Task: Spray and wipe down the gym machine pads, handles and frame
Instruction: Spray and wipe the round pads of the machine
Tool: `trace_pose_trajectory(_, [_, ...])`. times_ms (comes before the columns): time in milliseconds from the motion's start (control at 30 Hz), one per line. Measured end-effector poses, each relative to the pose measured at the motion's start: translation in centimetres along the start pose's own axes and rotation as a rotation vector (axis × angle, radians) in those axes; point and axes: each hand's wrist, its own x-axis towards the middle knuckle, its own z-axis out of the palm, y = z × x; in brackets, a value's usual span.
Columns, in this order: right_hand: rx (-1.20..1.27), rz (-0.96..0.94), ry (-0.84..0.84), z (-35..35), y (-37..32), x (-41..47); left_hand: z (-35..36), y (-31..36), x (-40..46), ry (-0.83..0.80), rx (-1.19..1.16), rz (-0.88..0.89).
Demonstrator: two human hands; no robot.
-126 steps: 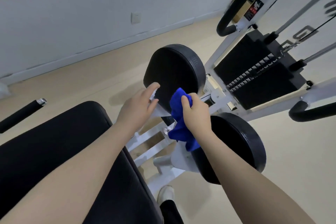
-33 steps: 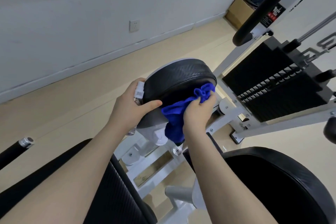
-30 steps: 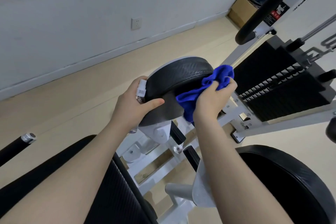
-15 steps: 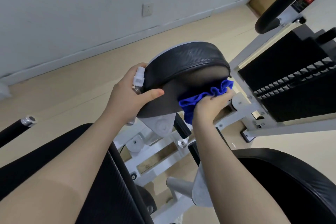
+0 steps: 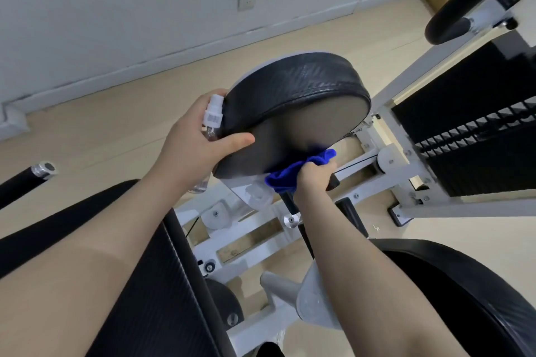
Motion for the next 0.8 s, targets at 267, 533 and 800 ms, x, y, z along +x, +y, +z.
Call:
trace_pose_trajectory(267, [0.165, -0.635, 0.071, -2.3, -6.6, -3.8, 0.1, 0.3, -0.2, 0.031, 0.034, 0.001])
trace_pose_trajectory(533, [-0.086, -0.688, 0.033, -0.5, -4.5, -6.8, 0.2, 0.4, -1.2, 0.036, 0.005, -0.033])
trace_pose_trajectory(800, [-0.299, -1.198, -0.004, -2.6, -4.0, -5.6, 0.0, 0.6, -0.5, 0.002, -0.170, -0.149])
